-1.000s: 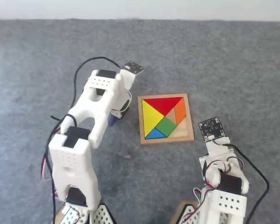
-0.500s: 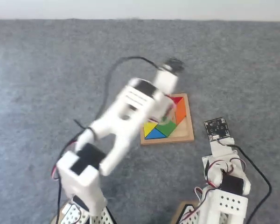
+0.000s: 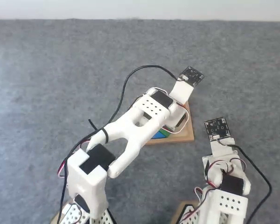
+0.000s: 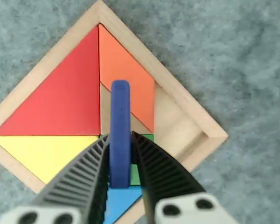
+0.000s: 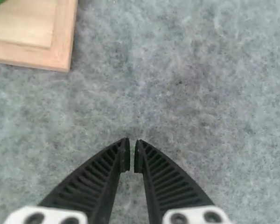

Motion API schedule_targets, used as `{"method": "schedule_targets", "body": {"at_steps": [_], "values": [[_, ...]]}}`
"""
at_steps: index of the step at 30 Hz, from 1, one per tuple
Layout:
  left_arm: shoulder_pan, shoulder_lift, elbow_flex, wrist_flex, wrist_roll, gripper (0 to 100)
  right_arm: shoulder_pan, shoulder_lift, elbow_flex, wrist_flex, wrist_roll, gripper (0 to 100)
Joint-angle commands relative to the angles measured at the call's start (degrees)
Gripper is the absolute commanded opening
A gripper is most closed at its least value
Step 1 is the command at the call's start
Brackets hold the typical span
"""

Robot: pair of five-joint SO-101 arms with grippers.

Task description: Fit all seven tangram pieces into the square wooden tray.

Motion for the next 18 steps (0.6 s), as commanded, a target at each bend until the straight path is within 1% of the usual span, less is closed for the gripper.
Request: {"method": "schedule_targets", "body": {"at_steps": [1,6,11,18], "values": [[0.26,-0.44,-1.01,-1.14,-1.76,2,0.31,-0.57,-2.81,-0.75,-0.62,3.9],[0.0,-0.44,-0.92,-1.14,-1.76,2,0.22,-0.57,-2.73,-0.75,-0.62,3.9],[0.18,-0.35,-0.84,-1.14,-1.58,12,0.22,-0.57,-2.73,-0.75,-0.62,3.9],[0.26,3.87,-0.57,-2.9,-1.49,13,0.22,-0.57,-2.73,-0.84,-0.62,3.9]]}}
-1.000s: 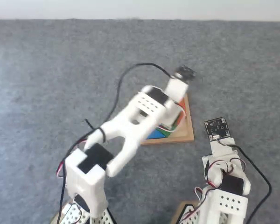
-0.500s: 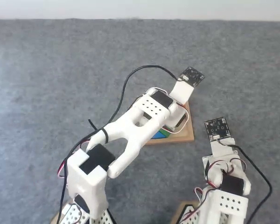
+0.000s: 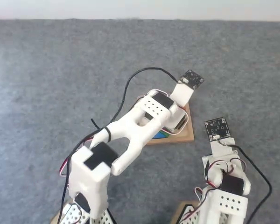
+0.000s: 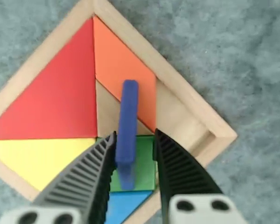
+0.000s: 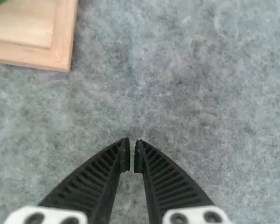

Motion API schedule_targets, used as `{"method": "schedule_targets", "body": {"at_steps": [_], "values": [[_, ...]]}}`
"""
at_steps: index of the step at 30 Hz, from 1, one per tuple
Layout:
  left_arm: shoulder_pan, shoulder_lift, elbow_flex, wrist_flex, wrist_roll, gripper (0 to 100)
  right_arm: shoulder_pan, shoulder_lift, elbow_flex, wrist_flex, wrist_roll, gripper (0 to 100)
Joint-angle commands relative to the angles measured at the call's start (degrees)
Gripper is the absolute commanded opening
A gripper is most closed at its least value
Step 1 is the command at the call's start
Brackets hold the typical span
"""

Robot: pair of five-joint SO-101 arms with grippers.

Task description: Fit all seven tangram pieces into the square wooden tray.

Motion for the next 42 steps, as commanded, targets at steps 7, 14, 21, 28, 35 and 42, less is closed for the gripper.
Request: {"method": "schedule_targets", "body": {"at_steps": [7,14,21,28,35,42], "values": [[2.55,-3.34,-1.01,0.0,-0.09,13,0.31,-0.57,-2.64,-1.1,-0.62,3.9],[5.45,-4.04,0.04,0.79,-0.09,13,0.22,-0.57,-2.64,-1.19,-0.62,3.8],[4.57,-4.75,0.48,0.62,-0.09,13,0.22,-0.57,-2.64,-1.19,-0.62,3.7],[5.19,-9.41,0.57,3.6,-0.62,13,0.22,-0.57,-2.64,-1.19,-0.62,3.7],[5.01,-18.46,4.79,3.69,-0.7,13,0.22,-0.57,-2.64,-1.19,-0.62,3.7],[5.27,-19.25,13.49,-5.36,-0.7,13,0.22,-0.57,-2.64,-1.19,-0.62,3.7]]}}
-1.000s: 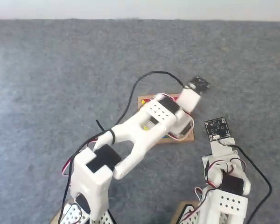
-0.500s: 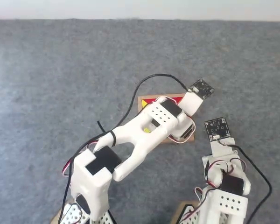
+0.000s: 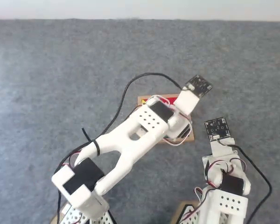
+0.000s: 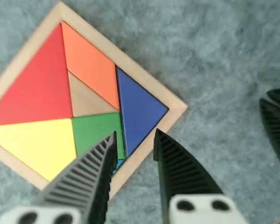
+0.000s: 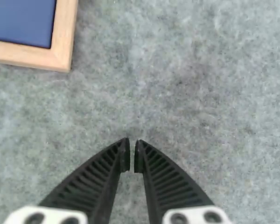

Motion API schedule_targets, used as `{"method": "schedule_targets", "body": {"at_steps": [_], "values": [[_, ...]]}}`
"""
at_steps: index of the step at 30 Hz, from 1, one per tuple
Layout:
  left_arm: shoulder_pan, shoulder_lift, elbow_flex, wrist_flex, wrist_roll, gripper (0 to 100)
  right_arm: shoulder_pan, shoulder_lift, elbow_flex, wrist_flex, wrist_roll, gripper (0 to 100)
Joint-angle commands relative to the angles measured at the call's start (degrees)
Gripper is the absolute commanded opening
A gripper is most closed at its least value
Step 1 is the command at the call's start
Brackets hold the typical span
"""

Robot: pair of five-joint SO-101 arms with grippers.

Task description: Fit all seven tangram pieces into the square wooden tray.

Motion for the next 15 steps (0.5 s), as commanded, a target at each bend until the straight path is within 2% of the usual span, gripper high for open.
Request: {"method": "schedule_targets", "body": {"at_steps": [1,5,11,15], "values": [[0.44,-3.52,3.21,-6.51,-0.35,13,0.22,-0.57,-2.64,-1.19,-0.62,3.7],[-1.23,-4.22,4.44,-7.82,-2.02,13,0.22,-0.57,-2.64,-1.27,-0.62,3.7],[-9.05,-9.85,6.2,-9.05,-2.2,13,0.22,-0.57,-2.81,-1.1,-0.7,3.7],[-13.98,-12.66,13.58,-17.14,-2.64,13,0.22,-0.57,-2.9,-1.19,-1.05,3.7]]}}
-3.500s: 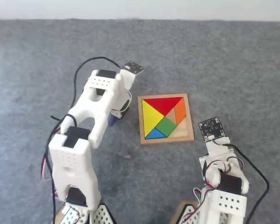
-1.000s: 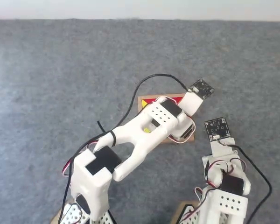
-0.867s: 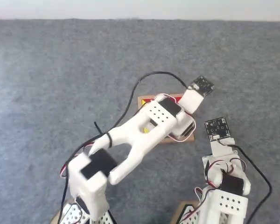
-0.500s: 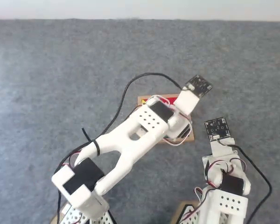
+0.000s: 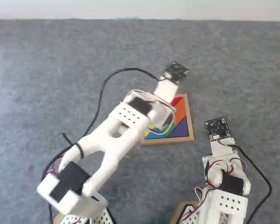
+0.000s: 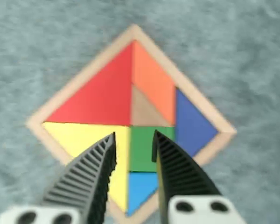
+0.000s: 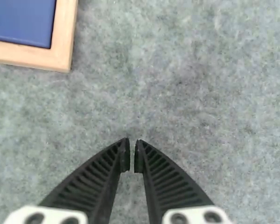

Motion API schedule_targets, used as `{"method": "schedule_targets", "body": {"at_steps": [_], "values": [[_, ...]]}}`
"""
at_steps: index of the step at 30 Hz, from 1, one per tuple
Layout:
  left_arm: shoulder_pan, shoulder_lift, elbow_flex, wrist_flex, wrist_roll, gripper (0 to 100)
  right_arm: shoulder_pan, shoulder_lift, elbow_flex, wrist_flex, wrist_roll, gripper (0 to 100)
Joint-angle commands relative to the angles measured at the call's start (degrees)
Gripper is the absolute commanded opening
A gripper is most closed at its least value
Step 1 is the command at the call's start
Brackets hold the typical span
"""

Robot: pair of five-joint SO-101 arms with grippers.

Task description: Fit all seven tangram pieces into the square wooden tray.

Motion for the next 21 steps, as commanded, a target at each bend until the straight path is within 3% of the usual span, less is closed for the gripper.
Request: {"method": "schedule_targets", "body": {"at_steps": [1,3,12,21], "values": [[-5.89,-6.24,7.52,-10.99,-0.97,13,0.22,-0.57,-2.99,-1.27,-0.97,3.7],[-9.23,-8.88,12.18,-17.14,-0.7,13,0.22,-0.57,-2.99,-1.27,-0.97,3.7],[-23.3,-26.29,30.46,-30.86,-0.62,13,0.22,-0.66,-2.55,-2.51,-0.97,3.7],[-25.49,-43.87,51.21,-34.2,-0.7,13,-3.56,-0.66,-0.53,-3.82,-0.44,3.7]]}}
